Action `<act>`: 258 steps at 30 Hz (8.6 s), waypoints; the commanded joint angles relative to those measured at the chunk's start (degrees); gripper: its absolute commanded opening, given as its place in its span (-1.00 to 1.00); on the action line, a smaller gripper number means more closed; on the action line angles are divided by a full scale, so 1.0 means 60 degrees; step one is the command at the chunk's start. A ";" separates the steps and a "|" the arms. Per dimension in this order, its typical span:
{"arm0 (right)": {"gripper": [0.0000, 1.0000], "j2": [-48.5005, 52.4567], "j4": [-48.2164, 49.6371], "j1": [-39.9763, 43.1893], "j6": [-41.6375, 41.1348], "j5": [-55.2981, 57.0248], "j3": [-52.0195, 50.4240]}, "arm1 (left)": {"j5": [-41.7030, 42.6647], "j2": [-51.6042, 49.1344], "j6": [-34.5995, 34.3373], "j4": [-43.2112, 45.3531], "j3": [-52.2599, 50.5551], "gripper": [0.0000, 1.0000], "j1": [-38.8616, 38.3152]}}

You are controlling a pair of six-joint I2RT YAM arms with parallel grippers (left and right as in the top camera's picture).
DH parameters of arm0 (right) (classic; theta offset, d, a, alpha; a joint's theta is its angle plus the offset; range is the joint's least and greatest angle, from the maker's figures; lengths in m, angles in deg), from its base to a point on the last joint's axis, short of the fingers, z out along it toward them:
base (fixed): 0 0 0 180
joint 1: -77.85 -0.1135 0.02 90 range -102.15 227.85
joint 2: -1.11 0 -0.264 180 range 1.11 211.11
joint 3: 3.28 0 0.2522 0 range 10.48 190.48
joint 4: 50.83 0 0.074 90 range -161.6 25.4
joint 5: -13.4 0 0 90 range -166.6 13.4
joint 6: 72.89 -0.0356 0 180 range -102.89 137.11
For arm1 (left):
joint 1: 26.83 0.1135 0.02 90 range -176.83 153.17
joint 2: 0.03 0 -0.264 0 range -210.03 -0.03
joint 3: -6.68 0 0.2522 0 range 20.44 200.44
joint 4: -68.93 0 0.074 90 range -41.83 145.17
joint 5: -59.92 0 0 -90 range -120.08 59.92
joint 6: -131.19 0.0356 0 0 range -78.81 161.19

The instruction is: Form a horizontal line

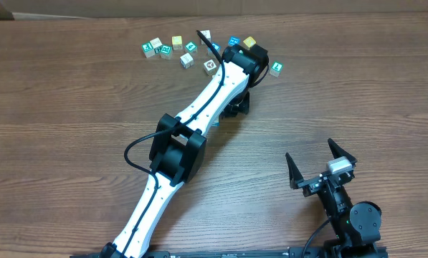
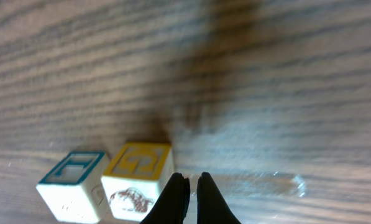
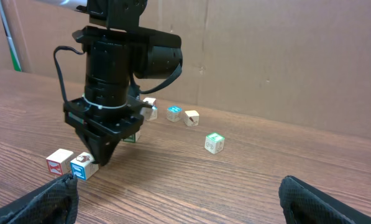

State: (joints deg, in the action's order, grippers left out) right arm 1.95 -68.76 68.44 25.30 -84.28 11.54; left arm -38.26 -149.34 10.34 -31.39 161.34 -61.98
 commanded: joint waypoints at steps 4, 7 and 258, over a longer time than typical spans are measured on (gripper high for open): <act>1.00 -0.0113 0.0029 -0.0047 0.0000 -0.0018 -0.0102 | 0.0047 -0.0222 0.0171 0.0484 -0.0029 -0.92 0.0222; 1.00 -0.0113 0.0029 -0.0047 0.0000 -0.0018 -0.0102 | 0.0044 -0.0222 -0.0124 0.0546 -0.0029 -0.92 0.0426; 1.00 -0.0113 0.0029 -0.0047 0.0000 -0.0018 -0.0102 | 0.1756 0.1424 0.2466 -0.1716 0.0903 -0.91 0.8404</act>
State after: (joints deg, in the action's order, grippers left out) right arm 1.95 -68.76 68.44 25.28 -84.28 11.54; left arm -28.12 -146.48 23.24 -41.49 168.40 -11.60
